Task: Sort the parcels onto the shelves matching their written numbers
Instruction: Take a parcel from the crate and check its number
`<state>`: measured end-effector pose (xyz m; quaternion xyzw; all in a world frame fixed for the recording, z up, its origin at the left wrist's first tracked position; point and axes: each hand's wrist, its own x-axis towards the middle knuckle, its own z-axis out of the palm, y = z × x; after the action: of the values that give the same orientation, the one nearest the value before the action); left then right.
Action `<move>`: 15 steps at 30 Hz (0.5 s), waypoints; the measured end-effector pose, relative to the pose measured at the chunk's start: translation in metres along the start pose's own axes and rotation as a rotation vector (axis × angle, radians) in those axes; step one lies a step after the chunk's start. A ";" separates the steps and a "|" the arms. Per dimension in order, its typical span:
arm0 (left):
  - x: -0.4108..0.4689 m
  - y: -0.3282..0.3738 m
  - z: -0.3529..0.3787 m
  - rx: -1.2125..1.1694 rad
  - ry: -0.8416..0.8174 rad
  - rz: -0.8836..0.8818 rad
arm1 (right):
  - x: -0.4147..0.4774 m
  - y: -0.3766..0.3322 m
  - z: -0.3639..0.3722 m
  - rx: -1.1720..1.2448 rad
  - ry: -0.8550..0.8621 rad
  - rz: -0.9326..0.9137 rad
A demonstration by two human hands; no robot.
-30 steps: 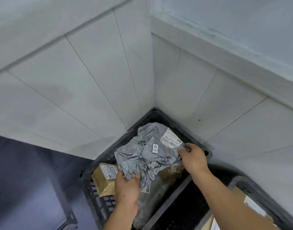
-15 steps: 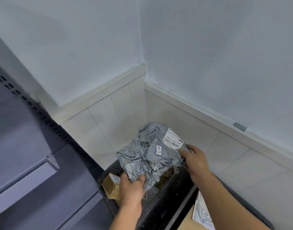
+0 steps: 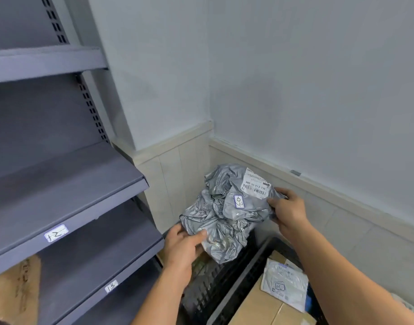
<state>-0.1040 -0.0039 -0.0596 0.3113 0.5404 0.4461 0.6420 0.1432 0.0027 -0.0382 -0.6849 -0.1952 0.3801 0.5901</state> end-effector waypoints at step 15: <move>-0.091 0.014 -0.002 -0.024 0.022 0.070 | -0.093 -0.039 -0.035 0.072 -0.201 -0.199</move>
<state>-0.1113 -0.0814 -0.0097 0.3174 0.5309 0.4782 0.6235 0.1174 -0.0786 0.0263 -0.5991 -0.3067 0.3931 0.6265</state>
